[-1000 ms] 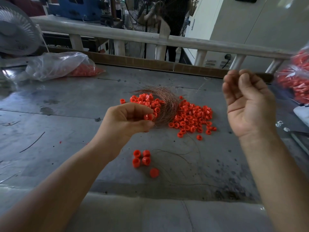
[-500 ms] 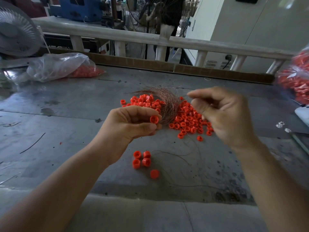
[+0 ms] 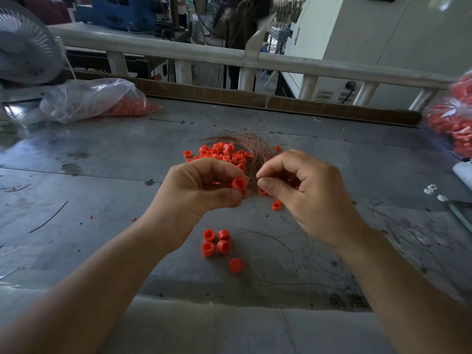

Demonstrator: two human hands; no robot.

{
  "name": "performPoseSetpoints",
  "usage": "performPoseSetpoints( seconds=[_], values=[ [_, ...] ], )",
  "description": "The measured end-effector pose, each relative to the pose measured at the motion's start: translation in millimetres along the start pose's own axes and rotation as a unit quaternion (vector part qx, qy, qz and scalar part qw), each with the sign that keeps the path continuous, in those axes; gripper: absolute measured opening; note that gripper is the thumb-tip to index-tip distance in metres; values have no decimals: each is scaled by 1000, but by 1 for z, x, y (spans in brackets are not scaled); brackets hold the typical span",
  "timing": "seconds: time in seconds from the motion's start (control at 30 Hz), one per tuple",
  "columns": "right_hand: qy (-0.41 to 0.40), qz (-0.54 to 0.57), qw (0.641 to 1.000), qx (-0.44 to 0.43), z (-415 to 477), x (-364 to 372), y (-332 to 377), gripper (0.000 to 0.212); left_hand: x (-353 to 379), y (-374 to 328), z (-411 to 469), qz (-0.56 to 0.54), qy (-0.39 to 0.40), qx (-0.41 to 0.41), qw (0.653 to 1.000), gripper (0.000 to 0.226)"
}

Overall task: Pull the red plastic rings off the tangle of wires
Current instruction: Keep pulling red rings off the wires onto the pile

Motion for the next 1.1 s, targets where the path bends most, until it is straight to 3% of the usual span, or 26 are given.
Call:
performPoseSetpoints(
  seconds=[0.77,1.1],
  values=[
    [42,-26,998,25,-3,3,7,9,-1,-2,-1,-9,5,24,1000,28],
    [36,-33,998,49,-2,-2,4,9,3,-1,-1,-95,6,-18,995,28]
  ],
)
Point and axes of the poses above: each hand's wrist, its own z-axis towards the middle knuckle, its own x-axis out of the palm, y = z × x, the point moved 1 cm from there along z, towards the middle knuckle, and after that the axes turned 15 degrees about -z, right-handed, at the moved point
